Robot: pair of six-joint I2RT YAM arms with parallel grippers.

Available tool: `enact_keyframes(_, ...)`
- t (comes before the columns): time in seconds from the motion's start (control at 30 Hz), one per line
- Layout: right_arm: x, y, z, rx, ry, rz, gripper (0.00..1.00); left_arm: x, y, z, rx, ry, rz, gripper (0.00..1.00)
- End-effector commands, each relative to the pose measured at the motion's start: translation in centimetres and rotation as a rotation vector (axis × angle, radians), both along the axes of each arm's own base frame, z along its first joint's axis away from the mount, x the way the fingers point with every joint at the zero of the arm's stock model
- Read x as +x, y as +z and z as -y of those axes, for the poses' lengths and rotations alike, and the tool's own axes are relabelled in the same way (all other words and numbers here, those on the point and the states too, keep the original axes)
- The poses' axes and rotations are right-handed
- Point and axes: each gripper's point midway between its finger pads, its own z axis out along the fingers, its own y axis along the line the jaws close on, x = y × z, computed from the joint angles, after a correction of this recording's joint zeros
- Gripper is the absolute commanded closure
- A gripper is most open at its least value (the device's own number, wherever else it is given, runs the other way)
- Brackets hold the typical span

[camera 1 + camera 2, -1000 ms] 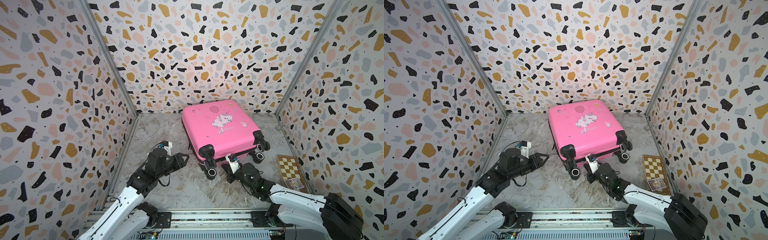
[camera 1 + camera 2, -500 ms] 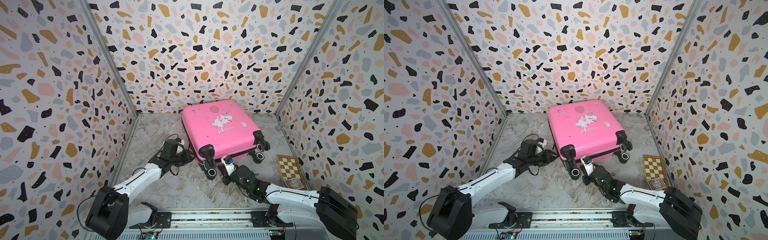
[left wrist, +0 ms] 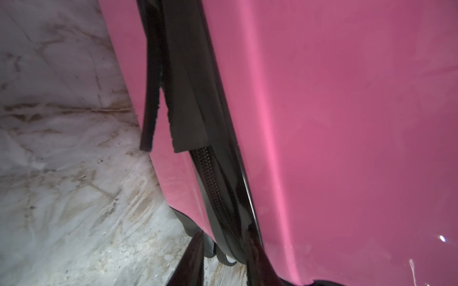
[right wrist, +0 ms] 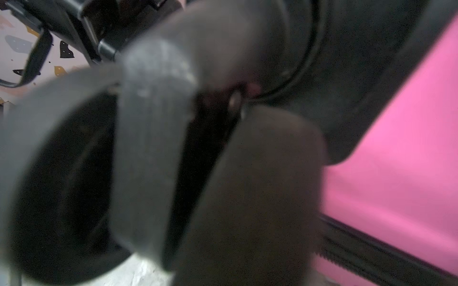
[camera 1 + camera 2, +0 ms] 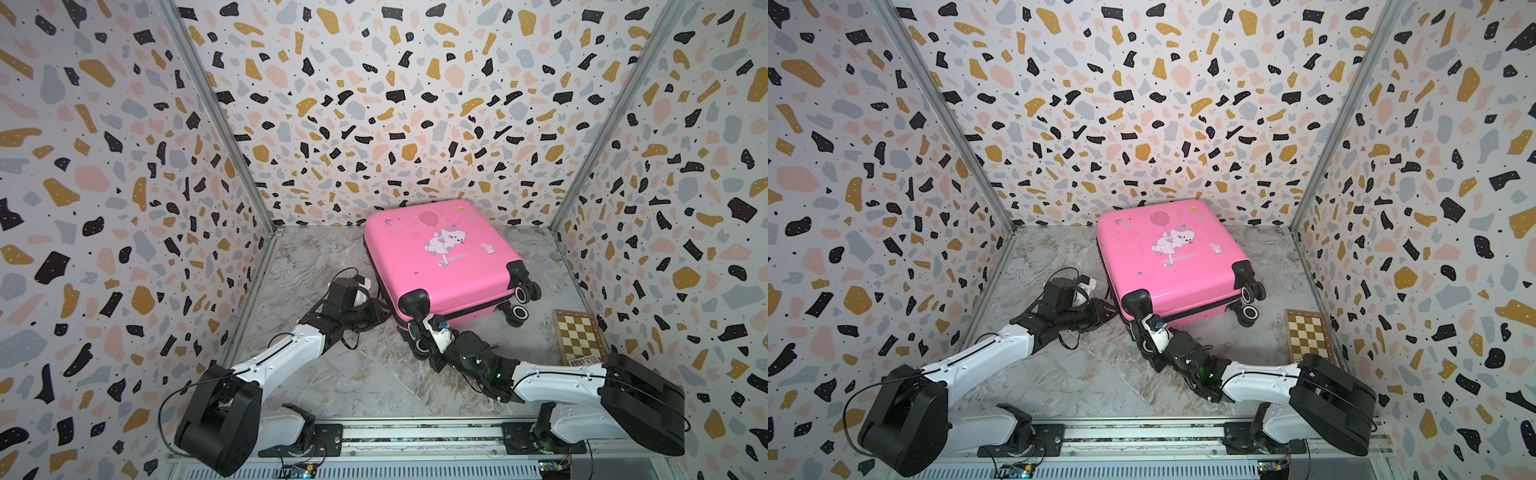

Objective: Open the suitcase zippers
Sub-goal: Unzip the zipper on the suitcase.

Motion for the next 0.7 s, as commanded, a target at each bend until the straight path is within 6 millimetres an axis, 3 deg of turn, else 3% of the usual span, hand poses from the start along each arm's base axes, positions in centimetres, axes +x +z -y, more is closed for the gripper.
enact_keyframes(0.0, -3.5, 4.6, -4.5, 0.131, 0.243, 0.09, 1.0, 0.9, 1.8, 1.7, -0.039, -0.042, 0.094, 0.71)
enact_keyframes(0.37, -3.0, 3.3, -7.9, -0.011, 0.28, 0.208, 1.0, 0.9, 1.5, 2.1, -0.037, -0.065, 0.092, 0.71)
enact_keyframes(0.5, -1.3, 2.4, -9.1, -0.089, 0.19, 0.176, 1.0, 0.8, 1.5, 2.1, -0.042, -0.073, 0.096, 0.71)
enact_keyframes(0.67, -0.9, 1.0, -10.0, -0.161, 0.093, 0.145, 1.0, 0.6, 1.3, 2.4, -0.05, -0.093, 0.096, 0.71)
